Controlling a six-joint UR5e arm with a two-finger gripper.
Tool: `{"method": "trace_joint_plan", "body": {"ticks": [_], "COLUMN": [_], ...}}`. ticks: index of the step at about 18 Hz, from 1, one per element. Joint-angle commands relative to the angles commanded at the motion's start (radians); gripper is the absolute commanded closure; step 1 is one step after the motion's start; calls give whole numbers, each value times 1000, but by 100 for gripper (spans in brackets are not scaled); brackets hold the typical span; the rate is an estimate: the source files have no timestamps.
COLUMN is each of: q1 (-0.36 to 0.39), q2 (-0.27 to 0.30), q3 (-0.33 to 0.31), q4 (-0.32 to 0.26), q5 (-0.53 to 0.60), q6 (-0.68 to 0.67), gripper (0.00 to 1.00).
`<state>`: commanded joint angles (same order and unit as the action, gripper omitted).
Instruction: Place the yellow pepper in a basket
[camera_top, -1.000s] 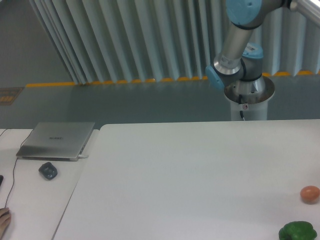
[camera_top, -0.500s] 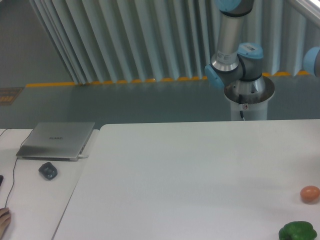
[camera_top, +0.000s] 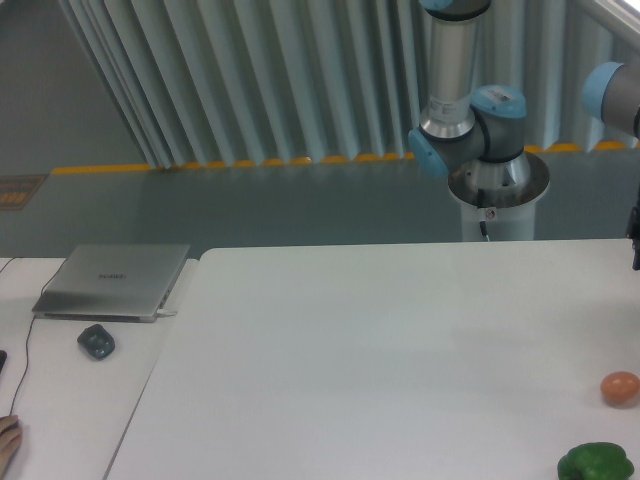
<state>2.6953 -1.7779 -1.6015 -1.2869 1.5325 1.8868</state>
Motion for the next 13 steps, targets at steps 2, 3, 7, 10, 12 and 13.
{"method": "trace_joint_plan", "body": {"ticks": [2, 3, 7, 10, 12, 13], "q1": [-12, -17, -18, -17, -17, -15], "q2": [-2, -5, -5, -6, -6, -8], "q3": [0, 0, 2, 2, 3, 2], "q4": [-6, -6, -6, -6, -6, -6], "q5": [-2, -2, 2, 3, 5, 3], "q6": [20, 34, 60, 74, 74, 74], "gripper": [0, 0, 0, 0, 0, 0]}}
